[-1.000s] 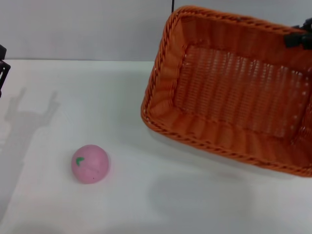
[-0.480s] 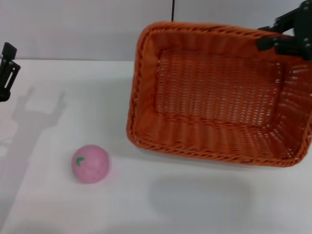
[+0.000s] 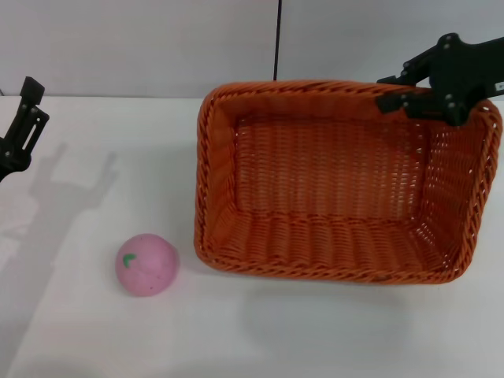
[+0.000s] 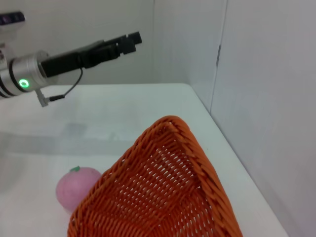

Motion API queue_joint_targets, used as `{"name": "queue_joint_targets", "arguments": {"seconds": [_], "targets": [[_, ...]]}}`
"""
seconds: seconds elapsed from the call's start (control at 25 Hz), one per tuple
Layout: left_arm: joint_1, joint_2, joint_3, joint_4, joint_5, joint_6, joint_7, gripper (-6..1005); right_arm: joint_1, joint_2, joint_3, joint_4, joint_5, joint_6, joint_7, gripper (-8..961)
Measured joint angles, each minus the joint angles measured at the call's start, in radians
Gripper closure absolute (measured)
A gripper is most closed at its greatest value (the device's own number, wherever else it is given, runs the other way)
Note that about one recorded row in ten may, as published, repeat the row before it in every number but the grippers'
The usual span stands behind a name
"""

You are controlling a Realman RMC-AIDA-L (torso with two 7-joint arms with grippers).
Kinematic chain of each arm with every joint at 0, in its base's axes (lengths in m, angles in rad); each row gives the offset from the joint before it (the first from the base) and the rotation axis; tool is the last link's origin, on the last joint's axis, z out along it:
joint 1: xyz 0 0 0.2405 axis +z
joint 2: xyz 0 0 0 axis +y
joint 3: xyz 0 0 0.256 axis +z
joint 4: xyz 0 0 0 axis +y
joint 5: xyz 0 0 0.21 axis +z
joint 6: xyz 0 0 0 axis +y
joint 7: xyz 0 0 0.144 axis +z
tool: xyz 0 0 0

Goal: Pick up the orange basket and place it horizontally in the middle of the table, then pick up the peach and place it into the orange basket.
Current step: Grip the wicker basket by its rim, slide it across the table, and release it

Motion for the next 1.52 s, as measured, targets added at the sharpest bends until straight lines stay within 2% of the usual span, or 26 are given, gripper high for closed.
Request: {"name": "queue_joint_targets", "arguments": {"seconds": [0.48, 0.68, 0.8, 0.88, 1.0, 1.2, 1.28, 1.52], "targets": [[0.015, 0.000, 0.029, -0.009, 0.000, -0.001, 0.000, 152, 0.010, 0.026, -0.001, 0.015, 0.017, 0.089, 0.001, 791], [0.019, 0.000, 0.052, -0.009, 0.000, -0.001, 0.000, 152, -0.008, 0.032, 0.020, -0.006, 0.137, 0.127, -0.053, 791], [0.020, 0.000, 0.057, -0.009, 0.000, -0.001, 0.000, 152, -0.015, 0.027, 0.026, -0.017, 0.196, 0.149, -0.094, 791], [0.023, 0.000, 0.066, -0.009, 0.000, 0.000, 0.000, 152, -0.012, 0.020, 0.027, -0.017, 0.202, 0.152, -0.100, 701], [0.024, 0.000, 0.066, -0.009, 0.000, 0.000, 0.000, 153, -0.021, 0.024, 0.029, -0.028, 0.205, 0.154, -0.105, 567], [0.027, 0.000, 0.067, -0.008, 0.000, 0.004, 0.000, 152, -0.086, 0.055, 0.055, -0.067, 0.259, 0.146, -0.128, 486], [0.027, 0.001, 0.067, -0.007, 0.000, 0.005, 0.000, 152, -0.125, 0.068, 0.057, -0.086, 0.296, 0.134, -0.131, 486], [0.025, 0.004, 0.079, -0.002, 0.000, 0.000, 0.000, 153, -0.292, 0.110, 0.085, -0.124, 0.488, 0.076, -0.147, 486]]}}
